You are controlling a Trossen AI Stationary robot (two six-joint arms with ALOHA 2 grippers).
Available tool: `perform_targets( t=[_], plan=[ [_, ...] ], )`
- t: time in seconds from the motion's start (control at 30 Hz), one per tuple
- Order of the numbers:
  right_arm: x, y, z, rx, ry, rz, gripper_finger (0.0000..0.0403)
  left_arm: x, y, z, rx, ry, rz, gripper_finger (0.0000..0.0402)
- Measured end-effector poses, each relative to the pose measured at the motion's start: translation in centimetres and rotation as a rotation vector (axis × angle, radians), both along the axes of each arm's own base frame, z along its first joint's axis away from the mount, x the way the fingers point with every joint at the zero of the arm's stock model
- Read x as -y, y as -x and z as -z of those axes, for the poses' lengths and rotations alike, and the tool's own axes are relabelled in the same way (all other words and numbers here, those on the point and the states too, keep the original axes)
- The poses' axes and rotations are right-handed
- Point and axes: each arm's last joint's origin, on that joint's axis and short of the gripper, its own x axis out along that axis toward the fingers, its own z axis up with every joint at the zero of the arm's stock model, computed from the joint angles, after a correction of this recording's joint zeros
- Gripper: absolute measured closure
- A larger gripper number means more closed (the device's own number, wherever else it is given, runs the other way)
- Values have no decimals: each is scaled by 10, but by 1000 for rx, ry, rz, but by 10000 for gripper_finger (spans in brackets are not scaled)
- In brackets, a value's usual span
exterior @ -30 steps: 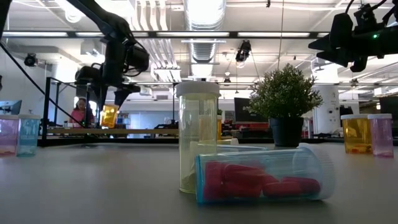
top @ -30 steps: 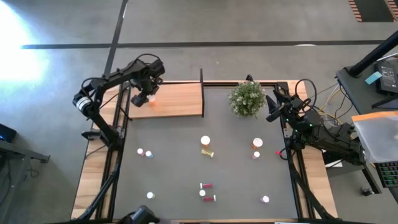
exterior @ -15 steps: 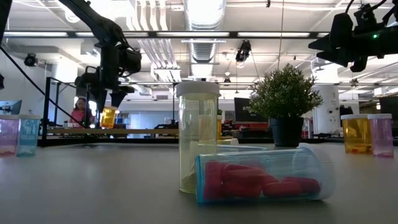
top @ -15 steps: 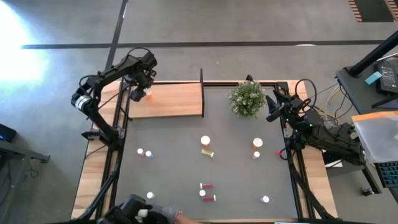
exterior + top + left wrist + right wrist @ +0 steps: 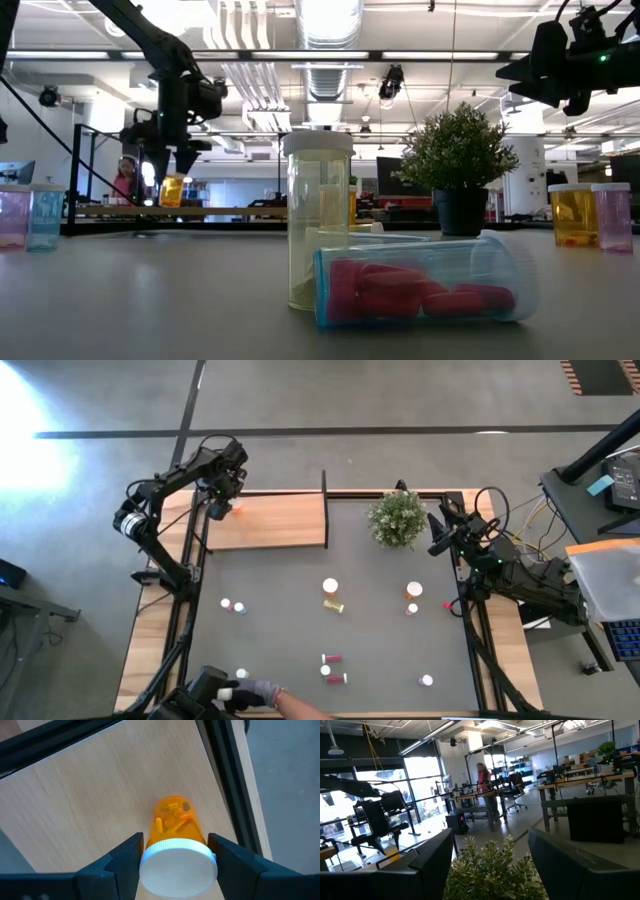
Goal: Pick and place medicine bottles onto shelf by color
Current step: Put the left large orange pill bottle on the shelf
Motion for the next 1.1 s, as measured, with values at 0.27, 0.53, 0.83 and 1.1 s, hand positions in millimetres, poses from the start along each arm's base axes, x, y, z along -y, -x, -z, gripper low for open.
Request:
perform_targets(
  t=[0.27,0.53,0.83,1.1],
  plan=[
    [0,0,0,0,0,0,154,1,1,2,-11,2,12,206],
    [0,0,0,0,0,0,154,1,1,4,-18,-2,57,206],
    [0,0,0,0,0,0,154,0,1,4,-38,-13,91,206],
    [0,0,0,0,0,0,154,-1,1,4,-50,-17,119,188]
  ],
)
